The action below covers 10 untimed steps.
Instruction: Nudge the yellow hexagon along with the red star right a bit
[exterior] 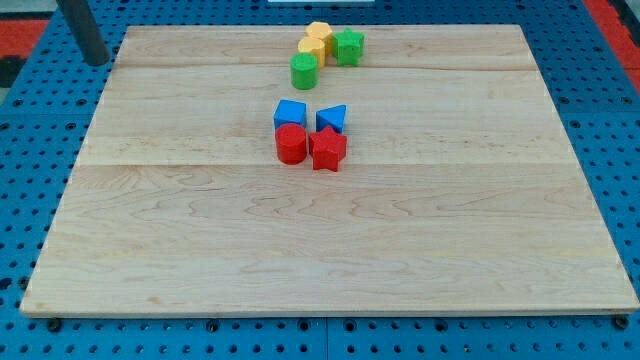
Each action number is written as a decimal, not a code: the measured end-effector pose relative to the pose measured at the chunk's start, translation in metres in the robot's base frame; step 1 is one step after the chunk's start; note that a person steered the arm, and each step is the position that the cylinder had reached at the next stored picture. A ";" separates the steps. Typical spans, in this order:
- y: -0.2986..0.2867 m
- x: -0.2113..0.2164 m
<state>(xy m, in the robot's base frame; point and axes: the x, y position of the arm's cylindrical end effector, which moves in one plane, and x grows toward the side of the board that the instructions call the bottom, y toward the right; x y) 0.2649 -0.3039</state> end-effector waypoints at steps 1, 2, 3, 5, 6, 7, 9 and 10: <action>0.000 0.000; 0.000 0.001; 0.000 0.002; 0.004 0.024; 0.038 0.023; 0.115 0.023; 0.154 -0.058; 0.201 -0.073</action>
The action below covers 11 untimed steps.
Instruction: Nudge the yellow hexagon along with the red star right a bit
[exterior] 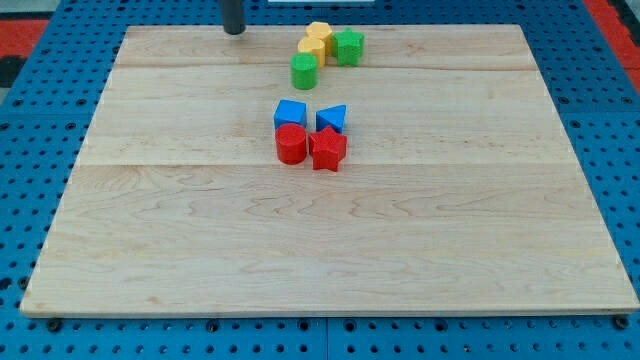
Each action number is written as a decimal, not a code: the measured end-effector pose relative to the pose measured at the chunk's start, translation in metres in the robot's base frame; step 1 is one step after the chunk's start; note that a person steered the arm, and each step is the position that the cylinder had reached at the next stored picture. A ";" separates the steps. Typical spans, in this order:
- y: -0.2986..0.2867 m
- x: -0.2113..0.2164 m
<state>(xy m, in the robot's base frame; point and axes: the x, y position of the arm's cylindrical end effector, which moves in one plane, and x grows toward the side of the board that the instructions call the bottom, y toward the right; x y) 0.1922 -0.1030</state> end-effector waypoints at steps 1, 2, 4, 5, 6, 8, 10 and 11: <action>0.068 0.000; 0.097 0.002; 0.099 0.073; 0.099 0.073; 0.099 0.074; 0.099 0.086; 0.078 0.051; 0.065 0.070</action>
